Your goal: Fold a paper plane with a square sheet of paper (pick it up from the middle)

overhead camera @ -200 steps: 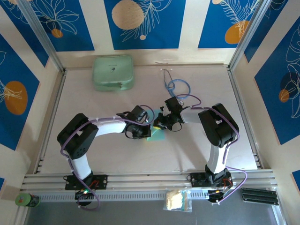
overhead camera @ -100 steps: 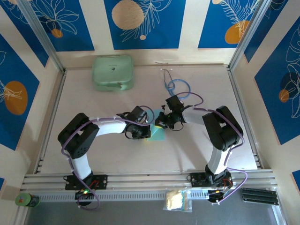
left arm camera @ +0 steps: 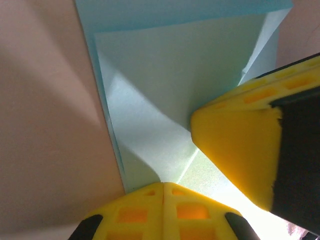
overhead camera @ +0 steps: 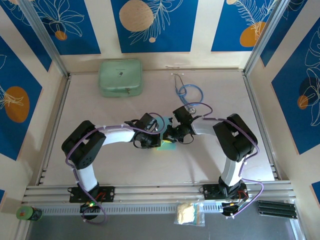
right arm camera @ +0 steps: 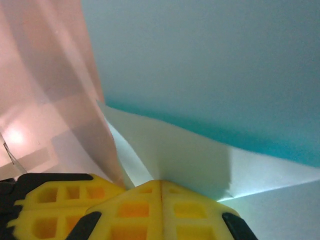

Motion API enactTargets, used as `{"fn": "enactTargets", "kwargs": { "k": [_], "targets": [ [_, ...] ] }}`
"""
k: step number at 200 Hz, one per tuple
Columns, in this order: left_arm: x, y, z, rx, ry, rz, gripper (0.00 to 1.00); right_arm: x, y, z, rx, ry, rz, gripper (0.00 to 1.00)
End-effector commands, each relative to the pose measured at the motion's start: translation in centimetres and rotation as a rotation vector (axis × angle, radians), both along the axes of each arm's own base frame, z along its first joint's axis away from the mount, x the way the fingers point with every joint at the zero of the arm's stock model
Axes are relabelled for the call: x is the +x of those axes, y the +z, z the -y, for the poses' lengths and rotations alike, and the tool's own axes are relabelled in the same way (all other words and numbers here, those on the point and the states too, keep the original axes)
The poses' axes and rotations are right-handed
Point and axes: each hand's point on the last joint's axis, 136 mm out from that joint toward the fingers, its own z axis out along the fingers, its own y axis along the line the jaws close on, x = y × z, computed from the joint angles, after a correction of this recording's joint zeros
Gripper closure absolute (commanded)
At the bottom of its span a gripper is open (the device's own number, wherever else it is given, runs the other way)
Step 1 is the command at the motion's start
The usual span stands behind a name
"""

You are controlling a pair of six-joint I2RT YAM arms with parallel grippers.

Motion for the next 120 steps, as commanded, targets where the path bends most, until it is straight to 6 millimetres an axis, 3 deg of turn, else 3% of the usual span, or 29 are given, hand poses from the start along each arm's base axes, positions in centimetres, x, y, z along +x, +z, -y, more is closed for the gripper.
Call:
{"fn": "enactTargets", "kwargs": {
  "k": [1, 60, 98, 120],
  "targets": [
    [-1.3, -2.5, -1.6, 0.081, -0.003, -0.061, 1.00, -0.9, -0.7, -0.2, 0.001, 0.030, -0.036, 1.00],
    [-1.2, -1.8, -1.5, 0.068, -0.012, -0.047, 1.00, -1.1, -2.4, 0.6, -0.057, 0.032, -0.046, 1.00],
    [0.0, 0.4, 0.4, -0.031, -0.028, 0.020, 1.00, -1.1, -2.6, 0.8, -0.062, 0.028, -0.047, 1.00],
    [0.5, 0.4, 0.7, -0.042, -0.028, 0.033, 1.00, -1.1, -2.8, 0.9, -0.064, 0.022, -0.053, 1.00]
  ]
}}
